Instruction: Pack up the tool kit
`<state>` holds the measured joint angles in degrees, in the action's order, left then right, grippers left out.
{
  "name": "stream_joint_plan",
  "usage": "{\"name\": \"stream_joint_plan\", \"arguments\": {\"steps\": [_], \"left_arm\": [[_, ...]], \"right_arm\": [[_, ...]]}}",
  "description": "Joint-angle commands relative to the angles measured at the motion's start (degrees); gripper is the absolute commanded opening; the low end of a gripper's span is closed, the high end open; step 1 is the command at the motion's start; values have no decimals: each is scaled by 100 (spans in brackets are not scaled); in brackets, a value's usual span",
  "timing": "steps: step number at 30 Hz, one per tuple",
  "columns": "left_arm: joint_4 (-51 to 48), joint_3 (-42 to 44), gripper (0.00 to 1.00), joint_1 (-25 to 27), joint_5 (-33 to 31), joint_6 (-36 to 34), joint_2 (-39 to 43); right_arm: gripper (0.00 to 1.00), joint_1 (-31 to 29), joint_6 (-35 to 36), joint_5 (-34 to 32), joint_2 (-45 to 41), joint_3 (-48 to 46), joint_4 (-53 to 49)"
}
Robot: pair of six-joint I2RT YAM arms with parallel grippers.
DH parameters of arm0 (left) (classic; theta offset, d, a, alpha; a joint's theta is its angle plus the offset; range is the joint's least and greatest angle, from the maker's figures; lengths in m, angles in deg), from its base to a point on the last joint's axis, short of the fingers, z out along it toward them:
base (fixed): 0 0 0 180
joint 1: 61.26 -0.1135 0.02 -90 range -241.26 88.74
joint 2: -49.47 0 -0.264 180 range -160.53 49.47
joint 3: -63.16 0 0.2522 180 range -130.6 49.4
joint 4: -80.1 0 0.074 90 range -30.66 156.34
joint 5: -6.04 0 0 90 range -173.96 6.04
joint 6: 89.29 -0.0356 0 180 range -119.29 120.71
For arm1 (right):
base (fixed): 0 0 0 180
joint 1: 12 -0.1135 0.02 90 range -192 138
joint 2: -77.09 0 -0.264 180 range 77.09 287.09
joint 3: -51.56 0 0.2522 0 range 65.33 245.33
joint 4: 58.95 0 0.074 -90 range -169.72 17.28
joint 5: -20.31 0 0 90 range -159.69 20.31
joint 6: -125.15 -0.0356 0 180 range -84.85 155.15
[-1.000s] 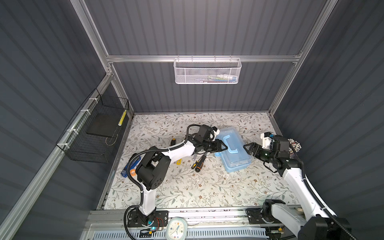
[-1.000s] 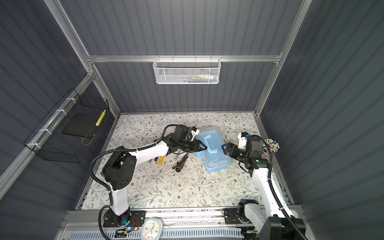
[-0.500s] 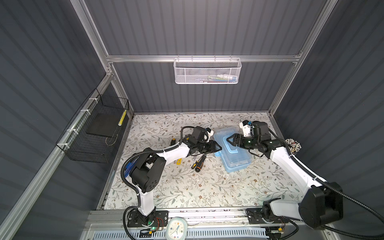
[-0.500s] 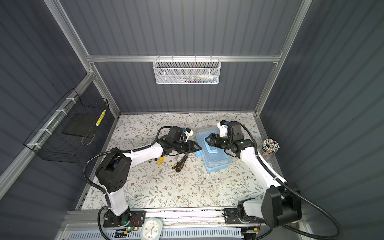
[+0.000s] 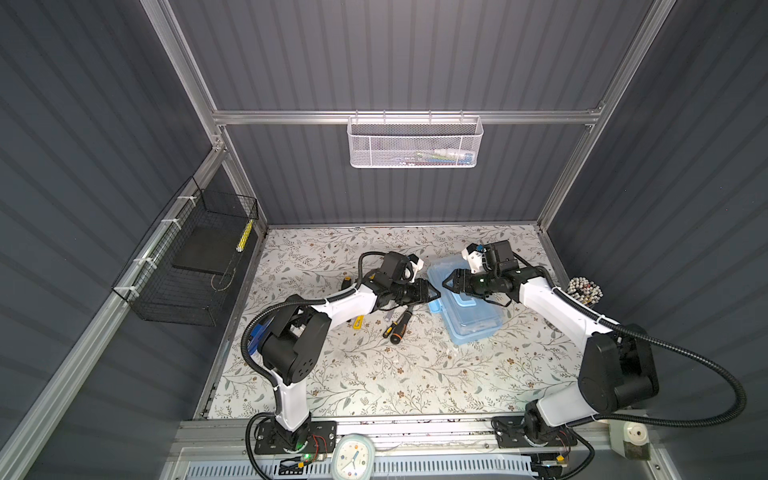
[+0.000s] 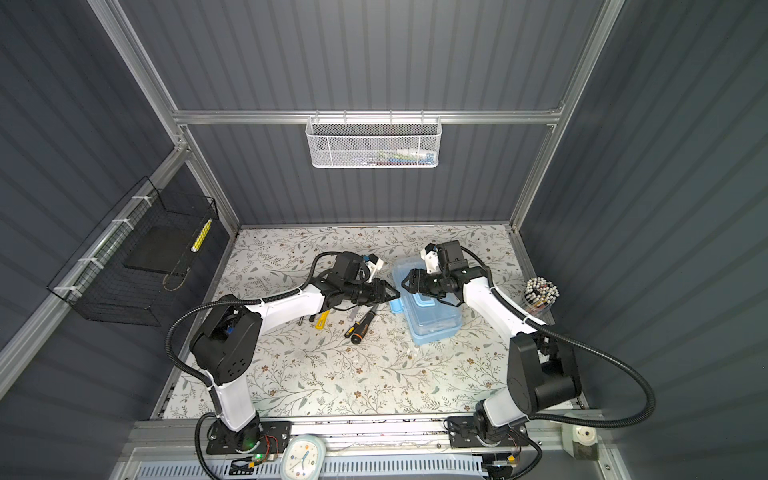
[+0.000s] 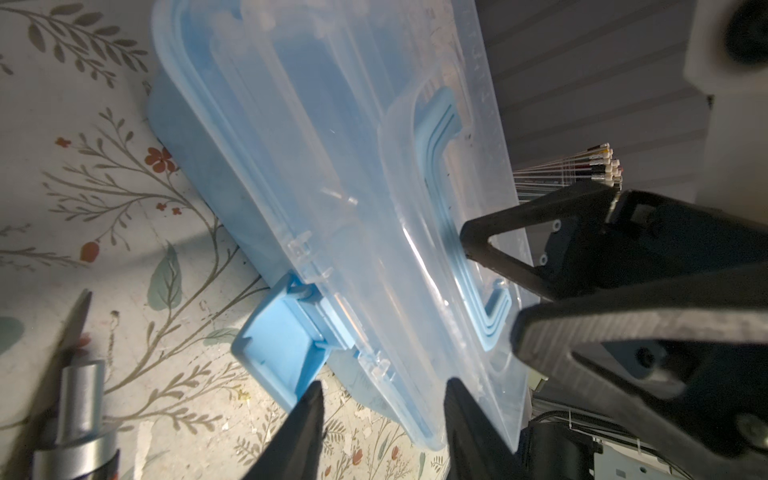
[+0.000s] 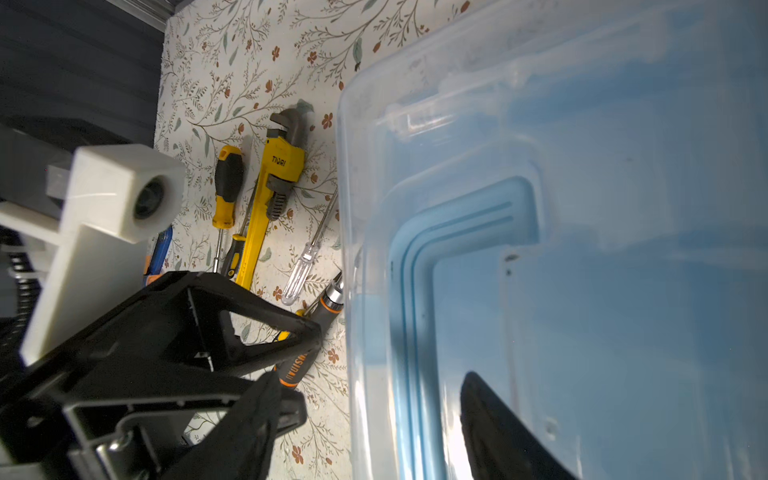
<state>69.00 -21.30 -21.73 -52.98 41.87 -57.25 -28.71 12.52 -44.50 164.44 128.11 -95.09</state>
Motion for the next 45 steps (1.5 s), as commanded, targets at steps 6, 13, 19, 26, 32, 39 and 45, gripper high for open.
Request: {"name": "stream_joint_plan", "arguments": {"steps": [6, 13, 19, 26, 32, 39, 45], "left_arm": [[70, -23, 49, -26, 114, 63, -89], [145, -32, 49, -34, 154, 117, -263], [646, 183, 49, -26, 359, 318, -169], [627, 181, 49, -33, 344, 251, 56], [543, 197, 49, -33, 271, 214, 172], [465, 28, 50, -33, 260, 224, 174], [360, -67, 50, -35, 218, 216, 250]], "right_arm": [[70, -40, -91, 424, 159, 63, -23], [68, -44, -472, 1217, 230, -77, 312], [67, -1, -1104, 1729, -34, -360, 971], [67, 57, -2074, 2278, -316, -761, 2115], [66, 285, -2671, 2561, -560, -1040, 2736], [67, 481, -3569, 2887, -570, -1492, 4020], [66, 678, -4198, 3061, -625, -1812, 4962]]}}
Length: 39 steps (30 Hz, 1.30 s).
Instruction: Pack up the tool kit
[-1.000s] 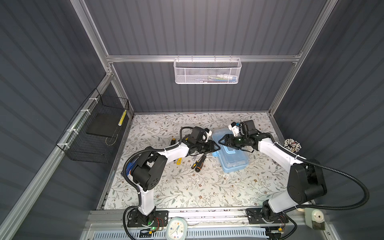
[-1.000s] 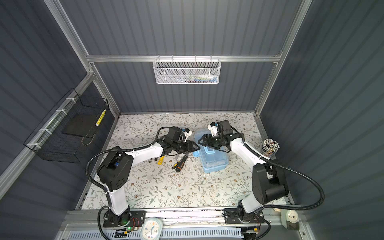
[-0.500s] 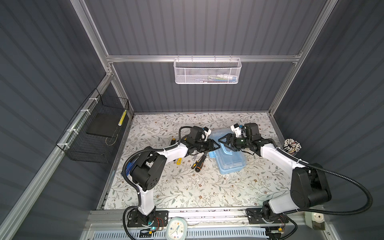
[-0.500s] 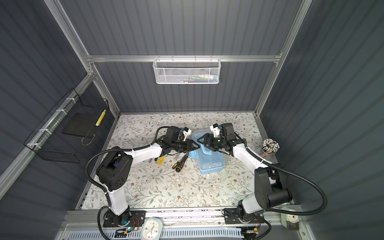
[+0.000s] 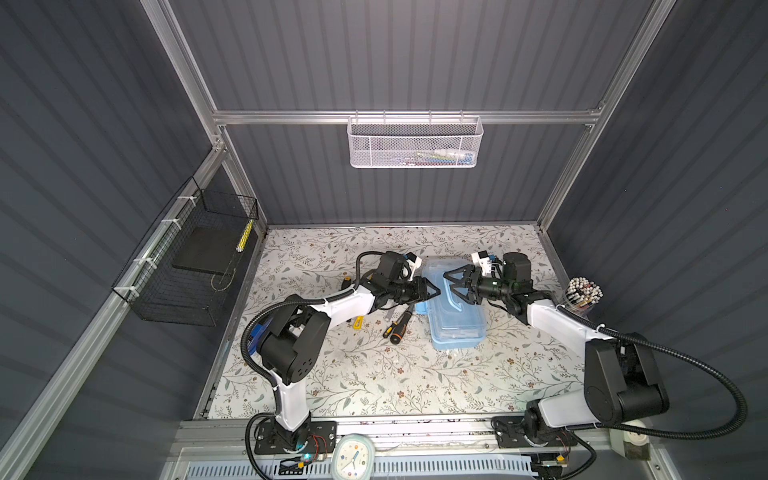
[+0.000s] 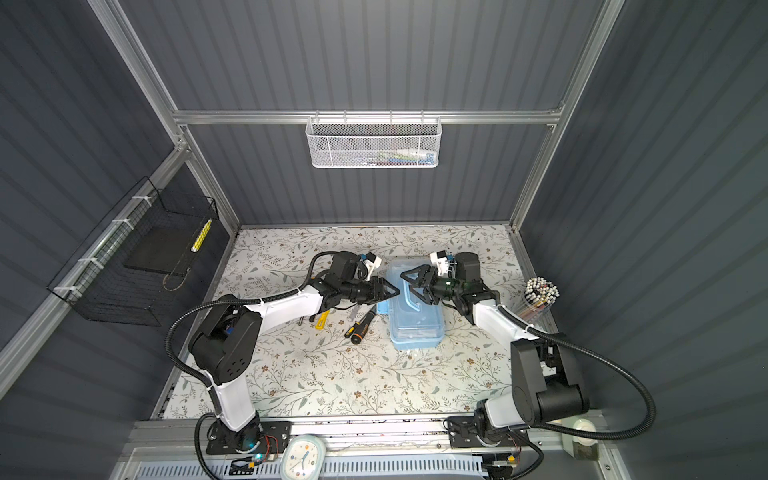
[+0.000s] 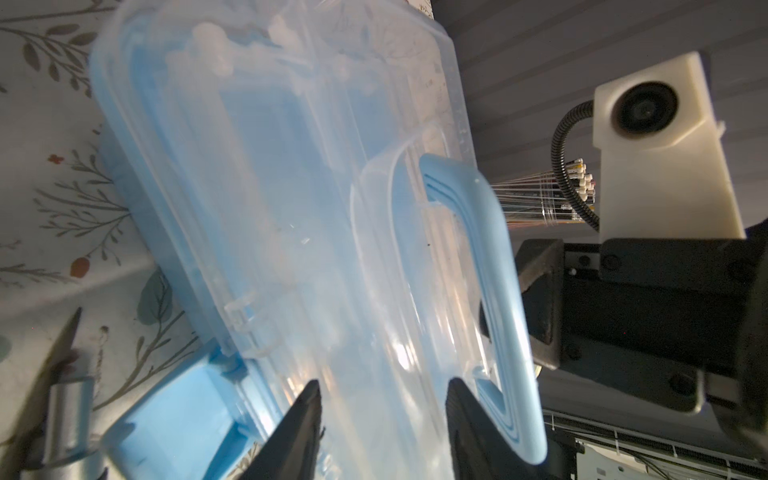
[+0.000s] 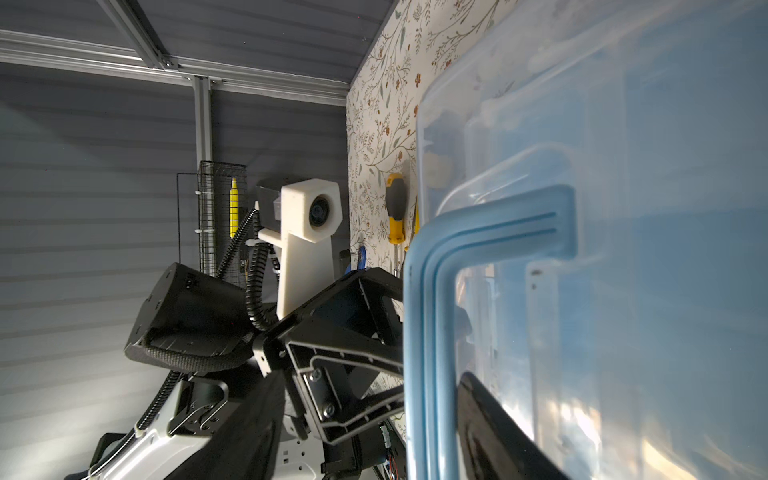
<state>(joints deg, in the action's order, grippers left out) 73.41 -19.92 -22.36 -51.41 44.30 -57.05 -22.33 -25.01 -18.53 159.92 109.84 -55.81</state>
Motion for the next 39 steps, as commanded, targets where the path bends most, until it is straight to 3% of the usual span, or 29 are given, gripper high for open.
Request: {"name": "stream_joint_plan", "arguments": {"steps": [1, 9, 21, 26, 33, 39], "left_arm": [[-99, -205, 51, 30, 34, -32, 263], [-8, -352, 54, 30, 94, 44, 460], [-491, -259, 81, 30, -332, -130, 1070], [-619, 22, 84, 26, -519, -97, 1225], [-585, 282, 86, -31, -716, 52, 1257], [-593, 399, 86, -270, -608, 83, 1395]], "right_arm": [[66, 76, -484, 473, -215, -31, 1102], [66, 316, -637, 562, -460, -231, 1295], [65, 619, -908, 676, -425, -747, 1939], [65, 725, -845, 684, -504, -900, 1925], [70, 479, 557, 386, -881, -320, -235], [76, 307, 815, 261, -721, -187, -578]]}}
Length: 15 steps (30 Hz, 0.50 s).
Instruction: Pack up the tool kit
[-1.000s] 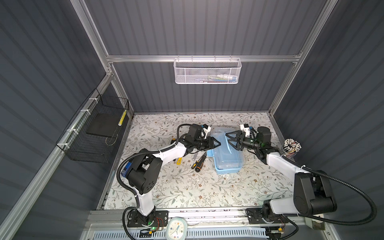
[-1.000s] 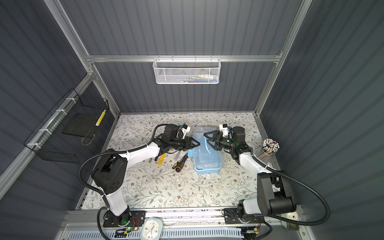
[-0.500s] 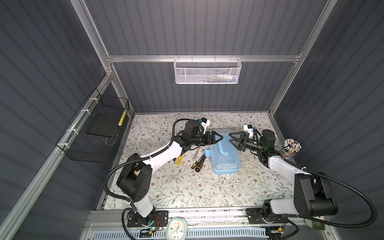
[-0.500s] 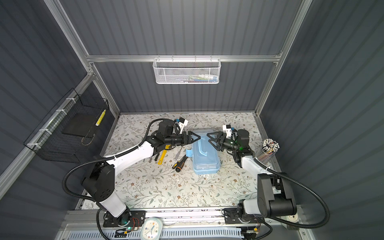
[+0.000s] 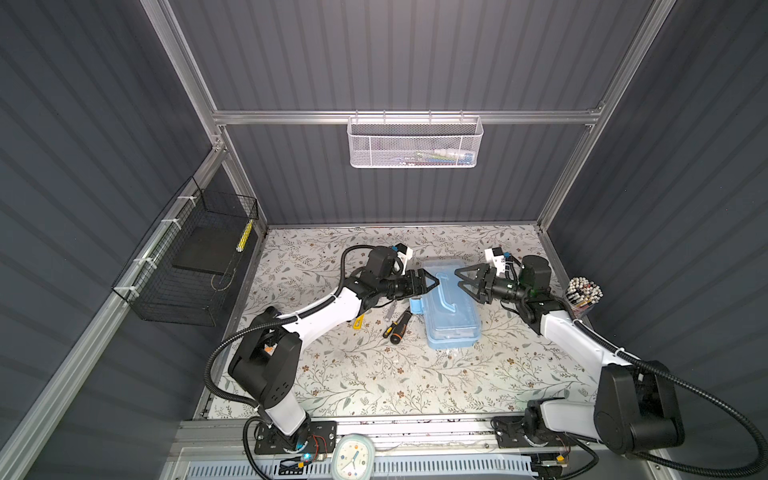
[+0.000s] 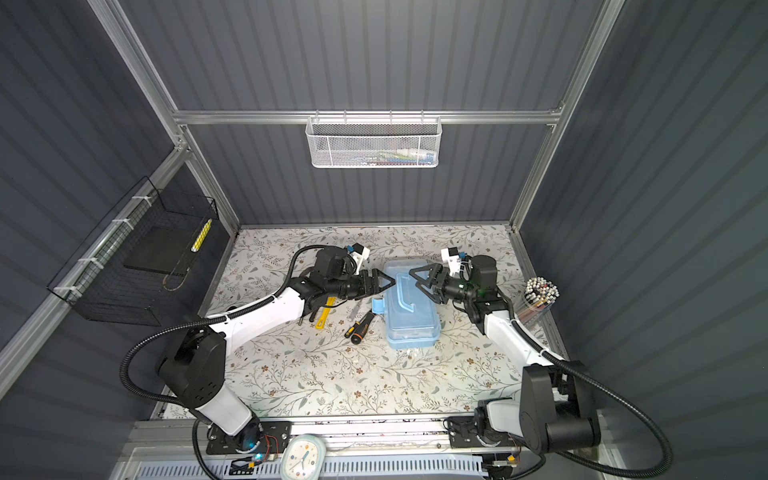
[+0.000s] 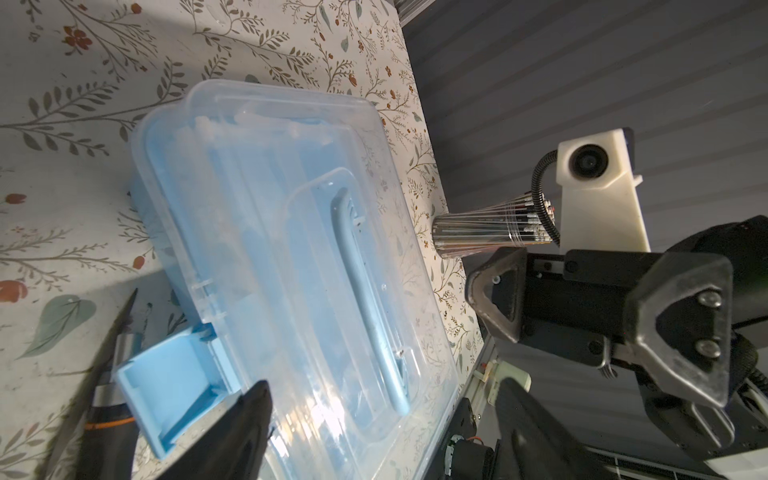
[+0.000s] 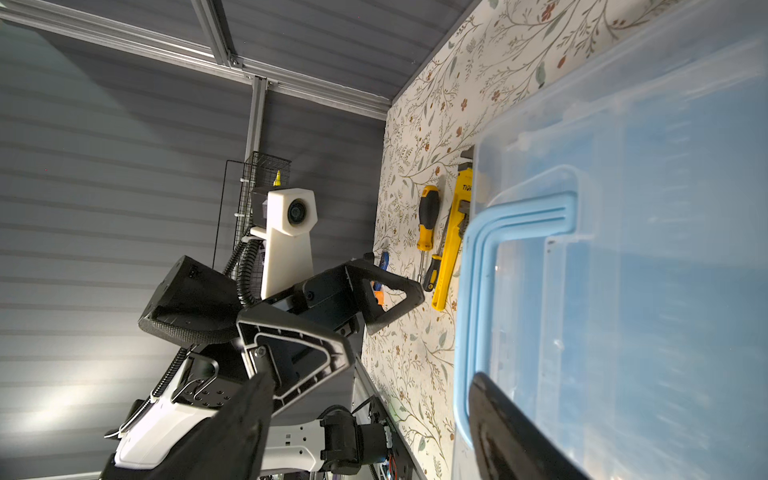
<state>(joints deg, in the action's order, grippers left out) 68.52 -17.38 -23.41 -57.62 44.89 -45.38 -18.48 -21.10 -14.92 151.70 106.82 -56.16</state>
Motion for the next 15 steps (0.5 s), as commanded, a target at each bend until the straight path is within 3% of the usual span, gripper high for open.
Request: {"name": "stream_joint_plan", "arguments": {"steps": [1, 15], "left_arm": [[-95, 212, 86, -236, 38, 48, 283], [-101, 576, 87, -471, 222, 33, 302]], "right_arm": [[78, -134, 477, -127, 158, 166, -603], [82, -641, 1166, -392, 899, 1043, -1546]]}}
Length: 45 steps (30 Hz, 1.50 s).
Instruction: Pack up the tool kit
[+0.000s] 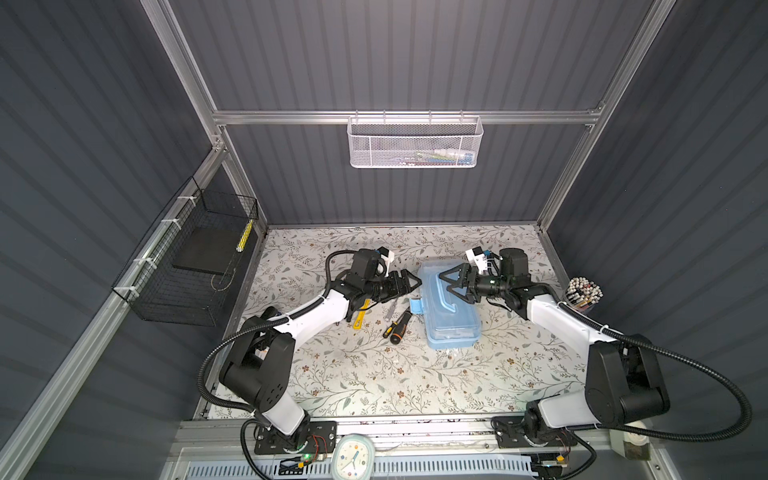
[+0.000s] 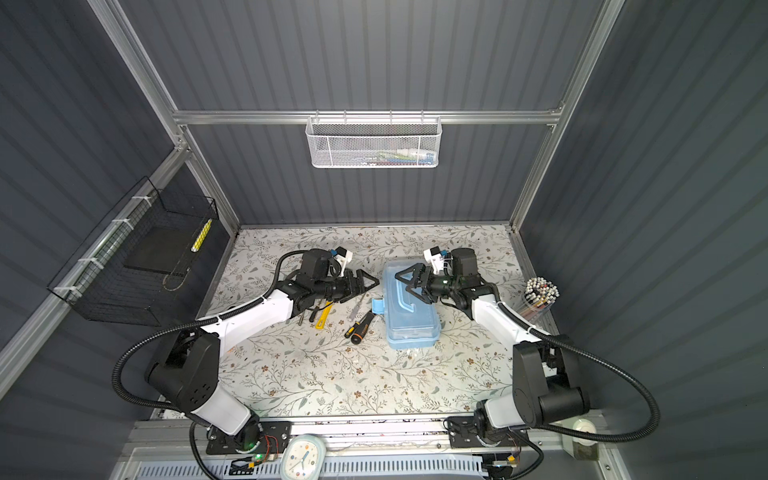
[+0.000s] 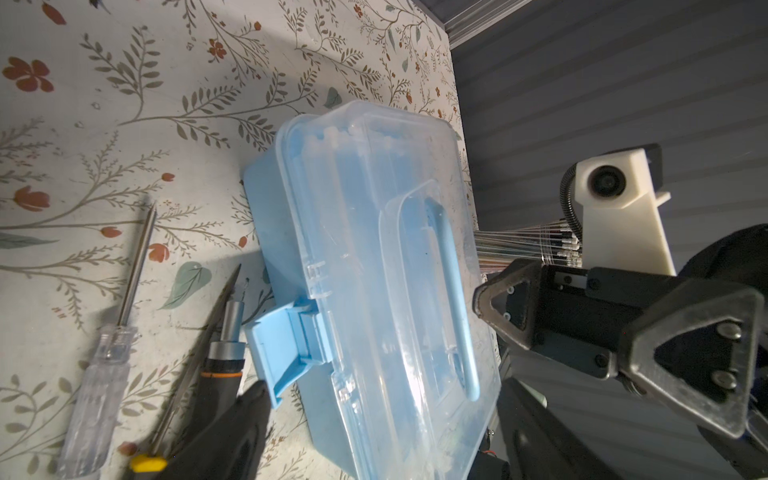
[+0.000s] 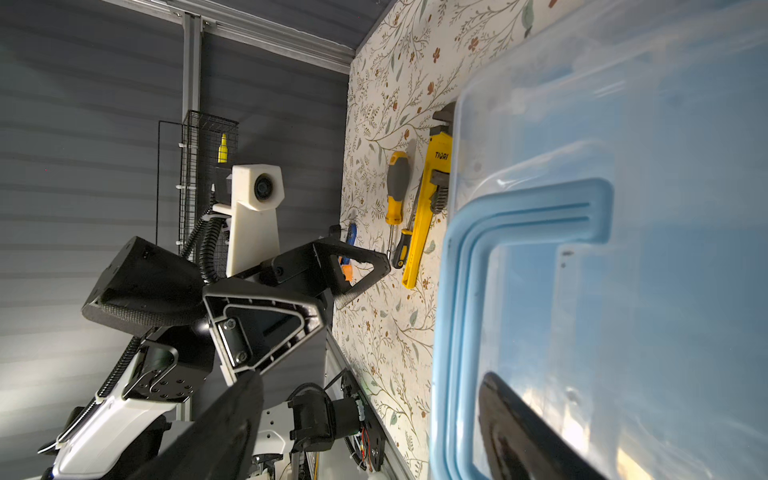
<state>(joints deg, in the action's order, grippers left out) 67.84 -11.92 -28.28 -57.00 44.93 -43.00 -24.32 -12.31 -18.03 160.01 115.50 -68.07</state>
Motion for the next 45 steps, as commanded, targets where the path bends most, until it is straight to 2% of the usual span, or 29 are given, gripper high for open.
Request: {"name": "stream_joint_plan", "arguments": {"steps": [1, 8, 14, 18, 21, 25, 37, 45], "left_arm": [[-5, 31, 87, 16, 188, 41, 39], [221, 4, 84, 21, 341, 270, -74], [-136, -86, 67, 67, 332, 203, -173], [-449, -382, 63, 257, 221, 31, -355], [-496, -611, 53, 361, 294, 25, -577], [-801, -897, 46, 487, 68, -142, -738], [-1264, -1349, 45, 614, -103, -296, -1100], [-1250, -1296, 45, 614, -114, -301, -1095]], "right_arm": [[83, -69, 351, -109, 110, 228, -463], [83, -112, 757, -288, 297, 621, -1167], [84, -201, 840, -268, 493, 825, -1326], [84, -210, 818, -279, 524, 828, -1312], [84, -208, 783, -262, 535, 845, -1265], [84, -225, 715, -194, 571, 845, -1157], [84, -244, 417, 131, 811, 810, -610], [83, -262, -354, 501, 823, 588, 429]]}}
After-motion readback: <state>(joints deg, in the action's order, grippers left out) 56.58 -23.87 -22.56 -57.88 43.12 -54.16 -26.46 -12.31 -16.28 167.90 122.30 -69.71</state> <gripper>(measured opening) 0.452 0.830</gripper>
